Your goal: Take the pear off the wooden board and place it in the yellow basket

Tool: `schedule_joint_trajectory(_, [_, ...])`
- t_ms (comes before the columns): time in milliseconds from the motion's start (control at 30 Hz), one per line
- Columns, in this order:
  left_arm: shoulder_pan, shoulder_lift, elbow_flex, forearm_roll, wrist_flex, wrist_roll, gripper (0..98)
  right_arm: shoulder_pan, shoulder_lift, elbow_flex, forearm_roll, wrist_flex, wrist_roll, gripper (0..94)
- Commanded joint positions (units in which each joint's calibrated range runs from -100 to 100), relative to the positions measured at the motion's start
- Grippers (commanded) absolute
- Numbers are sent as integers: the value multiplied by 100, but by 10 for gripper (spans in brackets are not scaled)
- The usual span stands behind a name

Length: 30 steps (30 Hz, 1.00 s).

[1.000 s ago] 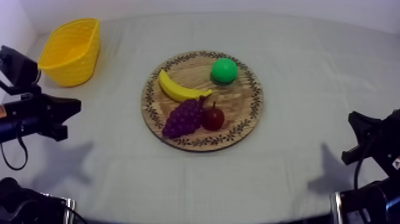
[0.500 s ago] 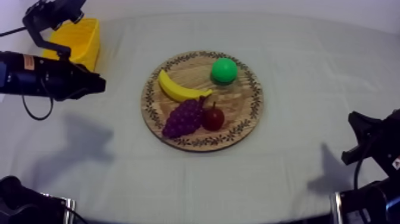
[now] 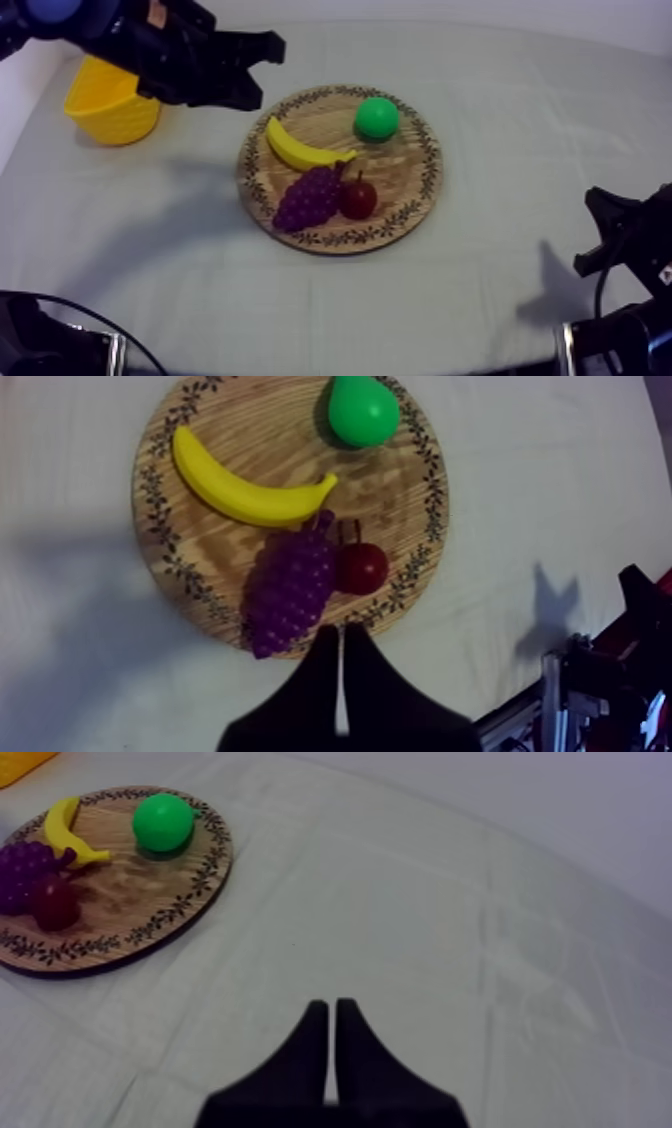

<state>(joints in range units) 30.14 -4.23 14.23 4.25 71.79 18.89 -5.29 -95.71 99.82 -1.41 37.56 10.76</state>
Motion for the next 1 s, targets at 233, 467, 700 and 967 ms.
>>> schedule_joint_trajectory(233, [-22, 1932, -2253, 48, 409, 241, 0, 0, -4, -5, 1, 2, -4, 4])
schedule_joint_trajectory(467, [-53, 2794, -3026, 104, 393, 185, 0, 0, -4, -5, 1, 2, -4, 4])
schedule_joint_trajectory(700, [17, 3306, -3610, 72, 510, 201, 78, 0, -4, -5, 1, 2, -4, 4])
schedule_joint_trajectory(967, [70, 3496, -3874, 64, 564, 252, 242, 0, -4, -5, 1, 2, -4, 4])
